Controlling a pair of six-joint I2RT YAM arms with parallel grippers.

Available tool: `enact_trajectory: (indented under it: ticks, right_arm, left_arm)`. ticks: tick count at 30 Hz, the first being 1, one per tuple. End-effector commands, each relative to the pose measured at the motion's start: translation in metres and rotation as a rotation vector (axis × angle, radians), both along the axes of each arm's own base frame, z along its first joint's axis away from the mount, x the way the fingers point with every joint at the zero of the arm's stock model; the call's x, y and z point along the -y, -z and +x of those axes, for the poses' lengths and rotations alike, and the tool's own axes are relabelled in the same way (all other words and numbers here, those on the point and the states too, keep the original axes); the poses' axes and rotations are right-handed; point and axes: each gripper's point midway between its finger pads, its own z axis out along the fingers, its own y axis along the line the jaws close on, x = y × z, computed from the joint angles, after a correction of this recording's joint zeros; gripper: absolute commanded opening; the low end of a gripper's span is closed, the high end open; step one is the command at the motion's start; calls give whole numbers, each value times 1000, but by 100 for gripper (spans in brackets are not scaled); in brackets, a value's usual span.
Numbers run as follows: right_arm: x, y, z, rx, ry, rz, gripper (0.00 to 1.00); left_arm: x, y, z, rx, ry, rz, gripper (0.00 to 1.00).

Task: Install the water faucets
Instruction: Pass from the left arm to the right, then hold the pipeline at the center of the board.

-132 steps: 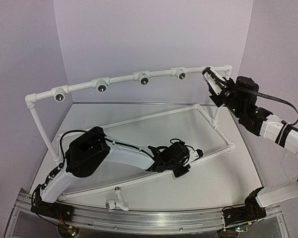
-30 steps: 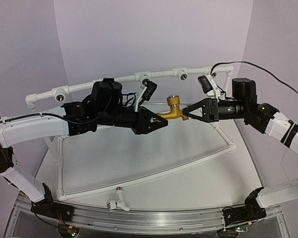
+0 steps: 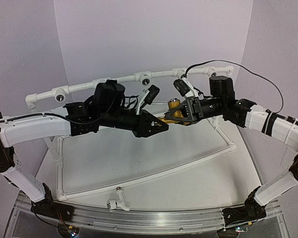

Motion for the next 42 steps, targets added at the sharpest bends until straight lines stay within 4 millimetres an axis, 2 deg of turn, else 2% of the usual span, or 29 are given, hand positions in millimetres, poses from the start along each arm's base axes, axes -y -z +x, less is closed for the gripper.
enact_trajectory:
  ticks: [1,2,3,4,5,7,9,12,13,15,17,19,21,24,26,28,31,35,37,39,41,42]
  right_arm:
    - [-5,-15,-2,24,-45,55,36]
    - [-6,-14,-2,21,-43,53,31]
    - [-5,-14,-2,24,-43,54,21]
    - [-4,-14,-3,31,-43,56,7]
    - [-4,-13,-3,38,-34,54,1]
    - [-1,-12,2,70,22,46,0]
    - [7,3,17,156,142,-40,0]
    - [40,39,51,358,386,-301,0]
    - [60,48,65,432,489,-399,0]
    - [99,50,85,621,659,-552,0]
    - [130,50,92,792,734,-679,0]
    - [158,42,97,929,805,-797,0]
    - [176,42,100,1036,811,-910,0]
    - [197,45,106,1174,773,-1097,0]
    - [203,36,108,1217,789,-1129,0]
    - [204,23,110,1243,802,-1134,0]
    - [205,4,113,1291,809,-1144,0]
    - [197,-19,112,1345,777,-1103,0]
    - [191,-26,111,1352,762,-1070,0]
    - [183,-30,108,1354,735,-1018,0]
    - [175,-29,103,1357,700,-963,0]
    - [171,-25,100,1363,673,-948,0]
  left_arm:
    - [3,-26,-3,41,22,-59,0]
    - [3,-26,-3,41,21,-58,0]
    - [3,-26,-3,41,22,-57,0]
    - [3,-26,-3,41,22,-57,0]
    - [3,-26,-2,41,20,-56,0]
    - [2,-23,1,38,-2,-41,1]
    - [-2,-15,8,28,-52,-5,27]
    - [-13,3,18,1,-142,47,78]
    - [-16,9,21,-9,-165,63,87]
    - [-21,30,23,-50,-199,122,90]
    - [-23,54,20,-91,-207,191,93]
    - [-22,82,17,-93,-231,278,95]
    - [-17,112,6,-64,-220,373,98]
    - [-15,166,1,39,-225,567,99]
    - [-15,195,-1,123,-205,676,94]
    - [-20,218,3,194,-182,760,88]
    - [-24,242,-1,251,-100,831,81]
    - [-31,279,-6,303,-6,940,89]
    - [-39,294,-1,343,5,1005,86]
    - [-52,310,6,391,6,1082,75]
    - [-67,321,15,413,-9,1143,55]
    - [-75,324,20,423,-22,1168,50]
